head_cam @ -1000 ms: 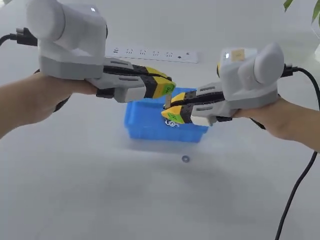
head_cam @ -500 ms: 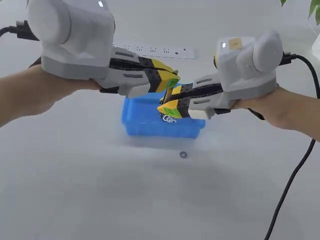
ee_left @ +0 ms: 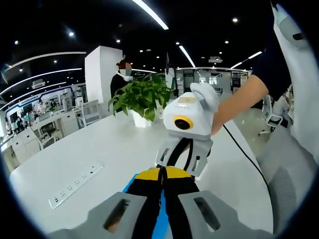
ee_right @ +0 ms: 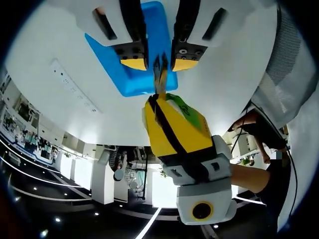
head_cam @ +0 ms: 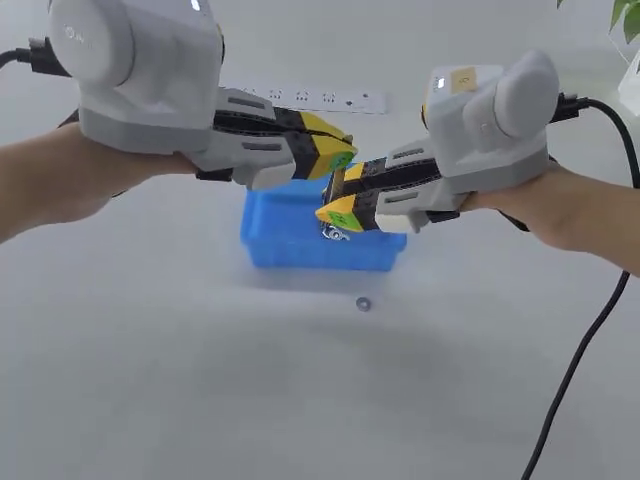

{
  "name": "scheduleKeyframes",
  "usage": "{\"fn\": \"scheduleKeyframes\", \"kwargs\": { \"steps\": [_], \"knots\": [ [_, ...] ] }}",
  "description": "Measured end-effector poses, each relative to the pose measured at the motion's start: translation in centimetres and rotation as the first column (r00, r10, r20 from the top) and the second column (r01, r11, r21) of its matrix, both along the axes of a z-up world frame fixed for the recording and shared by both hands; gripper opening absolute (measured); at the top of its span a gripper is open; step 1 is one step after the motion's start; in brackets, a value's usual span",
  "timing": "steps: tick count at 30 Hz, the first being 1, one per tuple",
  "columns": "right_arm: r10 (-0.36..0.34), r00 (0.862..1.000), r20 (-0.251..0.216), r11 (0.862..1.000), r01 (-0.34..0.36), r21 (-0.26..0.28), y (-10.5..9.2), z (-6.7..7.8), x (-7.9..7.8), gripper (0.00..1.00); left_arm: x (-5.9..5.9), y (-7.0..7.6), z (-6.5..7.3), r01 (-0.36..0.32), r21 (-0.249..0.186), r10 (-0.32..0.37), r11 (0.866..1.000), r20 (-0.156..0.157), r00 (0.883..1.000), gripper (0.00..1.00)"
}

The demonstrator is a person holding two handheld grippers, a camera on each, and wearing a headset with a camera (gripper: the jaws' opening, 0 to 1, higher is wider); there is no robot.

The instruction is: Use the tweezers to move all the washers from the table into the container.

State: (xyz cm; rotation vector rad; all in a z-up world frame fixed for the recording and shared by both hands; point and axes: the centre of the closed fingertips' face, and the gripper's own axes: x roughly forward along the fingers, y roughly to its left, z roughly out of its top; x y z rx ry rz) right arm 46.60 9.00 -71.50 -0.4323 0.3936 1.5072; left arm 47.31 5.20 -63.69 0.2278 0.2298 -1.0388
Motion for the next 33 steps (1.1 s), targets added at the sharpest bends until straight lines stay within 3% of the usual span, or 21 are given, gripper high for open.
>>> {"fn": "scheduleKeyframes", "kwargs": {
  "steps": [4,13,15,18,26,33],
  "knots": [
    [-0.011,1.000,0.010,1.000,0.011,-0.009,-0.5,0.0,0.0,0.25,0.0,-0.1,0.3,-0.002,-0.004,0.002,1.000,-0.002,1.000,0.04],
    [-0.054,0.997,0.054,0.998,0.052,0.032,-2.8,1.7,-0.2,0.46,-0.7,-0.4,0.5,0.016,0.004,-0.016,1.000,-0.008,1.000,0.04],
    [-0.064,0.993,0.101,0.998,0.062,0.026,-3.5,1.7,-0.1,0.48,-0.8,-0.5,0.4,0.021,0.014,-0.021,1.000,-0.007,1.000,0.04],
    [-0.081,0.992,0.095,0.997,0.079,0.021,-4.3,1.6,-0.3,0.49,-0.8,-0.6,0.4,0.015,0.010,-0.015,1.000,-0.007,1.000,0.04],
    [-0.118,0.989,0.089,0.993,0.115,0.034,-5.9,1.9,-1.1,0.65,-1.0,-1.0,1.2,0.008,0.003,-0.008,1.000,0.010,1.000,0.04],
    [-0.147,0.986,0.083,0.989,0.144,0.039,-7.5,2.3,-2.3,0.76,-1.9,-1.6,1.7,0.016,-0.009,-0.016,1.000,0.019,1.000,0.04]
  ]
}}
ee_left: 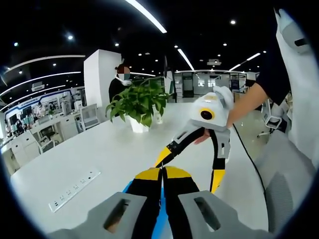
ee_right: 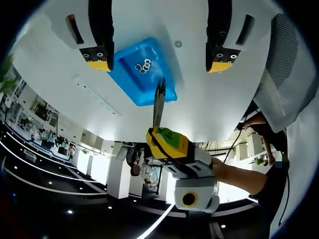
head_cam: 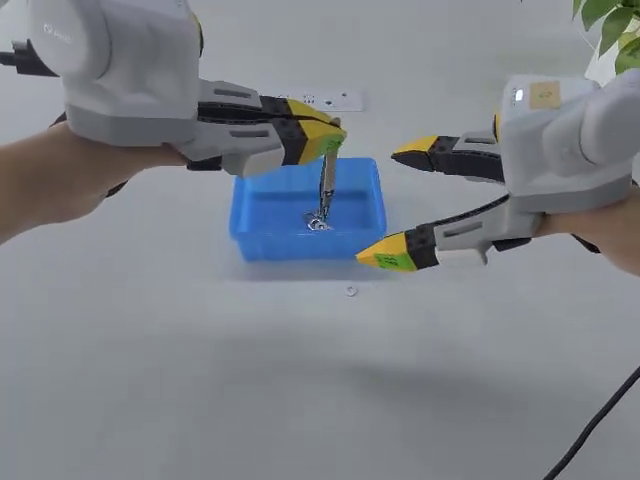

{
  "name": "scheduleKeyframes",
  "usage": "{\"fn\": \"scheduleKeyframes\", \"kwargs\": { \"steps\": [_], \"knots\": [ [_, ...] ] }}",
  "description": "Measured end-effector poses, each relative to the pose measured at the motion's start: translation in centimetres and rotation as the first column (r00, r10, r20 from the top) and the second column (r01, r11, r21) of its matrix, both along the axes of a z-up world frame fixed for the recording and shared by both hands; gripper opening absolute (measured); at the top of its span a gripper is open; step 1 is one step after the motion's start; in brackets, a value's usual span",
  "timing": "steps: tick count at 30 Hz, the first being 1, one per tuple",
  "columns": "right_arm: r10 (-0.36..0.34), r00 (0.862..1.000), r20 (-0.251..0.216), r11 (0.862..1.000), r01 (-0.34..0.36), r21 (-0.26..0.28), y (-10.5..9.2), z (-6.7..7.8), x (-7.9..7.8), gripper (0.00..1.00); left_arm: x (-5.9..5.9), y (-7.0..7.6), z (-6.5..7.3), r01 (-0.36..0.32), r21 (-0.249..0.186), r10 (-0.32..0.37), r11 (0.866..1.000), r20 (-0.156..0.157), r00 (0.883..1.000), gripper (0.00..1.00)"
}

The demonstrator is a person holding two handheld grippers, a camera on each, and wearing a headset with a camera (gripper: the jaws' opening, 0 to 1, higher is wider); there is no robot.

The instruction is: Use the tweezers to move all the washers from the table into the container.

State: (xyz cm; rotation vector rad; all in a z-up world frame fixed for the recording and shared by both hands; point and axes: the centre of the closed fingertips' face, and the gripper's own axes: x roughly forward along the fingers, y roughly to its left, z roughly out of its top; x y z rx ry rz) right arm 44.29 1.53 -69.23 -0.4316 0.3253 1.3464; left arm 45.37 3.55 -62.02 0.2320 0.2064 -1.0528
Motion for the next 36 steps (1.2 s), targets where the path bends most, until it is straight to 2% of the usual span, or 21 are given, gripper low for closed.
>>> {"fn": "scheduleKeyframes", "kwargs": {
  "steps": [5,9,12,13,19,21,22,28,34,36],
  "knots": [
    [-0.017,1.000,-0.006,1.000,0.017,0.016,-1.3,0.2,-1.5,0.76,-0.9,-0.4,-0.1,0.011,-0.005,-0.011,1.000,-0.004,1.000,0.04],
    [-0.030,0.999,-0.044,1.000,0.030,0.007,-2.9,-0.8,-2.7,0.77,-1.7,-0.9,-0.2,0.026,-0.012,-0.026,1.000,-0.007,1.000,0.04],
    [-0.039,0.998,-0.057,0.999,0.038,-0.019,-3.9,-1.8,-3.4,0.77,-2.3,-1.6,-0.3,0.035,-0.021,-0.035,0.999,-0.006,0.999,0.04],
    [-0.042,0.998,-0.056,0.999,0.041,-0.022,-4.1,-1.9,-3.6,0.77,-2.4,-1.8,-0.5,0.039,-0.020,-0.039,0.999,-0.001,0.999,0.04],
    [-0.059,0.996,-0.071,0.998,0.059,-0.011,-4.8,-1.8,-4.6,0.77,-3.6,-2.9,-2.3,0.059,-0.011,-0.059,0.998,-0.016,0.998,0.04],
    [-0.064,0.995,-0.072,0.998,0.064,-0.005,-4.9,-1.7,-4.9,0.76,-3.5,-2.9,-2.9,0.061,0.020,-0.061,0.998,0.011,0.998,0.04],
    [-0.064,0.995,-0.073,0.998,0.064,-0.005,-4.9,-1.8,-5.0,0.76,-3.5,-2.9,-3.2,0.064,0.024,-0.064,0.998,0.010,0.998,0.04],
    [-0.064,0.993,-0.097,0.998,0.063,-0.019,-5.5,-2.5,-6.0,0.75,-3.4,-3.1,-4.1,0.057,-0.013,-0.057,0.998,-0.021,0.998,0.04],
    [-0.087,0.988,-0.128,0.996,0.087,-0.006,-6.0,-3.0,-6.5,0.75,-3.6,-3.4,-4.9,0.068,-0.032,-0.069,0.997,-0.030,0.997,0.04],
    [-0.091,0.986,-0.136,0.996,0.091,-0.005,-6.1,-3.2,-6.6,0.75,-3.7,-3.4,-5.1,0.083,-0.038,-0.084,0.996,-0.022,0.996,0.04]
  ]
}}
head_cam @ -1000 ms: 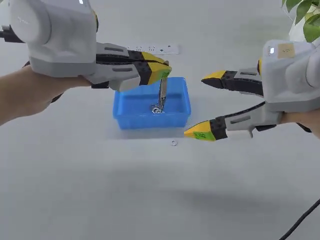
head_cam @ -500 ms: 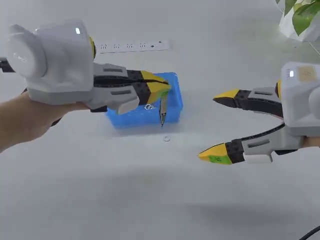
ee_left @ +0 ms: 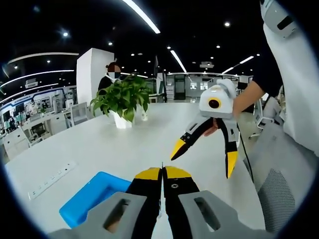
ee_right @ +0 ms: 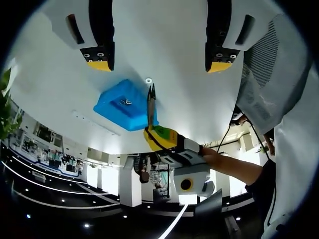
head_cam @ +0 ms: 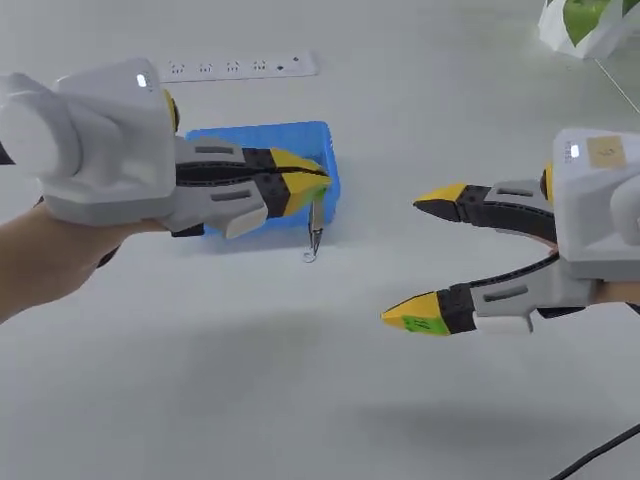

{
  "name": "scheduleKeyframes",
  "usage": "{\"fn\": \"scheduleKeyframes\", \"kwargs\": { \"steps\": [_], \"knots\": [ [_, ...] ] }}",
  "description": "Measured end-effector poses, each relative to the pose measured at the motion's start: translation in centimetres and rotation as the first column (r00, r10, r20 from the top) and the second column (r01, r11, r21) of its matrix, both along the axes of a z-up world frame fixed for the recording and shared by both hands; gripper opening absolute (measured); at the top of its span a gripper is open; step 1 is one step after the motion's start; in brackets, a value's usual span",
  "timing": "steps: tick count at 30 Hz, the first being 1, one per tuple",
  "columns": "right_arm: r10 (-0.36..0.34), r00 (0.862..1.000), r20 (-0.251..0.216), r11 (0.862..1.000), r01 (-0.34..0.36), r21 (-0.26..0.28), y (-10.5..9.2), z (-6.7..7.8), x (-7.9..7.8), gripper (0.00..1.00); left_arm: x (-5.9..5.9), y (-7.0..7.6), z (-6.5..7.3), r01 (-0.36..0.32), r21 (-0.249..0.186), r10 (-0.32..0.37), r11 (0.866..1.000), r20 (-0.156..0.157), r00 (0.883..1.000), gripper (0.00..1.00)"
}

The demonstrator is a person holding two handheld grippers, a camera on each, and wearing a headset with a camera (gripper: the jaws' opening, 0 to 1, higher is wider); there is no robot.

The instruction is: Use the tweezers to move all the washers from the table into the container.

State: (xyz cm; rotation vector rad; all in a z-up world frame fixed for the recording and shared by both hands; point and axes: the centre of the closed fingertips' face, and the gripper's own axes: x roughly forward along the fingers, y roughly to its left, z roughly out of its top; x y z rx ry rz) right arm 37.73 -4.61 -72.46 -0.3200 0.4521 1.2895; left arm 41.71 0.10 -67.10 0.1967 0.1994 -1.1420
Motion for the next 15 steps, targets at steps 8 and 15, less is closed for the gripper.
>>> {"fn": "scheduleKeyframes", "kwargs": {
  "steps": [8,15],
  "knots": [
    [-0.024,0.999,-0.023,1.000,0.024,0.011,-0.3,-0.6,0.0,0.75,0.0,0.3,-1.4,0.027,0.021,-0.027,0.999,0.001,1.000,0.04],
    [-0.013,0.999,-0.031,1.000,0.014,0.016,0.0,-0.7,-0.3,0.75,0.1,0.7,-1.5,0.034,0.014,-0.034,0.999,0.017,0.999,0.04]
  ]
}}
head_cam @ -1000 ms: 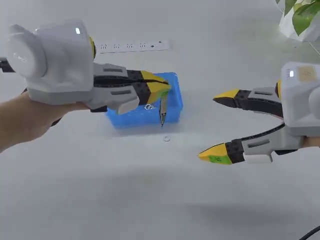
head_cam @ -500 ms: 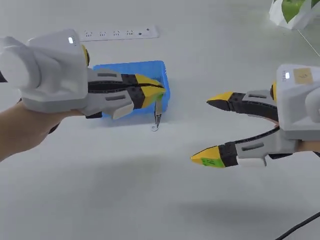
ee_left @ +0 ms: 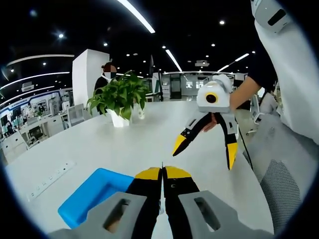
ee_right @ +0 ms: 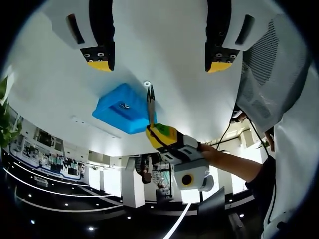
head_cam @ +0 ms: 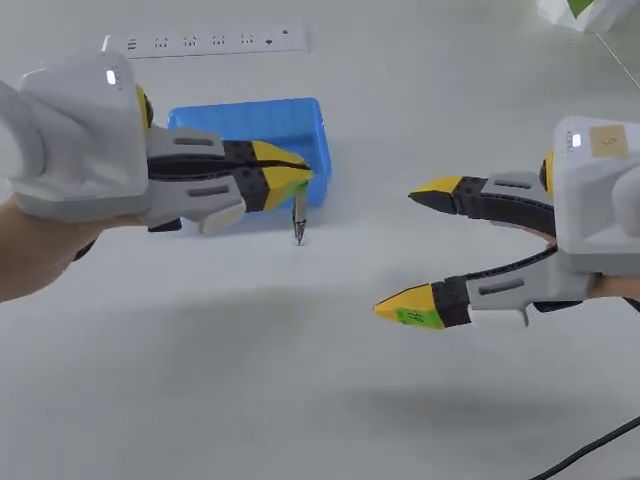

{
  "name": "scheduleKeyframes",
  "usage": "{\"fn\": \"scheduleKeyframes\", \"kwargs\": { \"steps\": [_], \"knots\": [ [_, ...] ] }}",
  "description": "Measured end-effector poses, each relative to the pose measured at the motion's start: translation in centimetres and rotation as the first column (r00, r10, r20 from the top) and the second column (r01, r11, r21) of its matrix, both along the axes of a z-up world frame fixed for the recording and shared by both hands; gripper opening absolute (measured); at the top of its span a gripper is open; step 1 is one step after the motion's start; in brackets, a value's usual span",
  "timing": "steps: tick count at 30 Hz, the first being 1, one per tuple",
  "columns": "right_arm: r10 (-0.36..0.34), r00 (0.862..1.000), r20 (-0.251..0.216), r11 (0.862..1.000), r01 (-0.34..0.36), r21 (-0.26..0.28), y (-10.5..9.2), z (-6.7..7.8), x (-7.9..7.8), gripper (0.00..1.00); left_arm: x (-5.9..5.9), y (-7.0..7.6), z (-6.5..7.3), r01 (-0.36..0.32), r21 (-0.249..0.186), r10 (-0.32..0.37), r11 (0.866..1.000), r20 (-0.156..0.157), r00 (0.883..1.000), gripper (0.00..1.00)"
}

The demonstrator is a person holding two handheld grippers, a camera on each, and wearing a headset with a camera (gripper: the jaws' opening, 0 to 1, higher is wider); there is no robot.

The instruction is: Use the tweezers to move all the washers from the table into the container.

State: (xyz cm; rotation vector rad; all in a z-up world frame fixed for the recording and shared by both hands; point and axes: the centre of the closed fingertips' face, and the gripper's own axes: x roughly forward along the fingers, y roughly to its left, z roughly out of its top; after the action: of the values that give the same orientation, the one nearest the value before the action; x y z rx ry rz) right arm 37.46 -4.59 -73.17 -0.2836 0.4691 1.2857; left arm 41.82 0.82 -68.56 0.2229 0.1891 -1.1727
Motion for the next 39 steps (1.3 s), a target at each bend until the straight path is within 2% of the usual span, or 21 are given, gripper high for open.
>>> {"fn": "scheduleKeyframes", "kwargs": {
  "steps": [8,13,16,23,25,29,35,39],
  "knots": [
    [0.004,1.000,-0.017,1.000,-0.004,0.006,0.1,-0.5,-0.3,0.75,0.0,-0.2,-0.1,0.013,-0.006,-0.013,1.000,0.000,1.000,0.04],
    [0.020,0.999,-0.027,1.000,-0.021,-0.005,0.1,-1.1,-0.7,0.75,0.2,-0.3,-0.2,0.019,0.004,-0.019,1.000,0.012,1.000,0.04],
    [0.020,0.999,-0.030,1.000,-0.020,-0.002,0.1,-1.1,-0.8,0.75,0.2,-0.4,-0.2,0.017,-0.004,-0.017,1.000,0.004,1.000,0.04],
    [0.015,0.999,-0.038,1.000,-0.015,0.000,0.0,-1.3,-0.8,0.75,0.0,-0.6,-0.7,0.026,0.001,-0.026,1.000,0.000,1.000,0.04],
    [0.014,0.999,-0.041,1.000,-0.014,-0.002,0.0,-1.4,-0.8,0.75,0.0,-0.7,-0.9,0.028,0.013,-0.028,1.000,0.007,1.000,0.04],
    [0.011,0.999,-0.046,1.000,-0.011,-0.003,0.0,-1.5,-0.8,0.74,-0.1,-0.7,-1.1,0.034,0.013,-0.034,0.999,-0.002,0.999,0.04],
    [0.019,0.999,-0.048,1.000,-0.020,-0.002,0.5,-1.7,-0.7,0.74,-0.1,-0.5,-1.1,0.036,0.010,-0.036,0.999,-0.002,0.999,0.04],
    [0.037,0.998,-0.047,0.999,-0.037,-0.009,1.1,-2.1,-0.3,0.74,-0.6,-0.4,-1.2,0.054,0.011,-0.054,0.998,-0.017,0.998,0.04]
  ]
}}
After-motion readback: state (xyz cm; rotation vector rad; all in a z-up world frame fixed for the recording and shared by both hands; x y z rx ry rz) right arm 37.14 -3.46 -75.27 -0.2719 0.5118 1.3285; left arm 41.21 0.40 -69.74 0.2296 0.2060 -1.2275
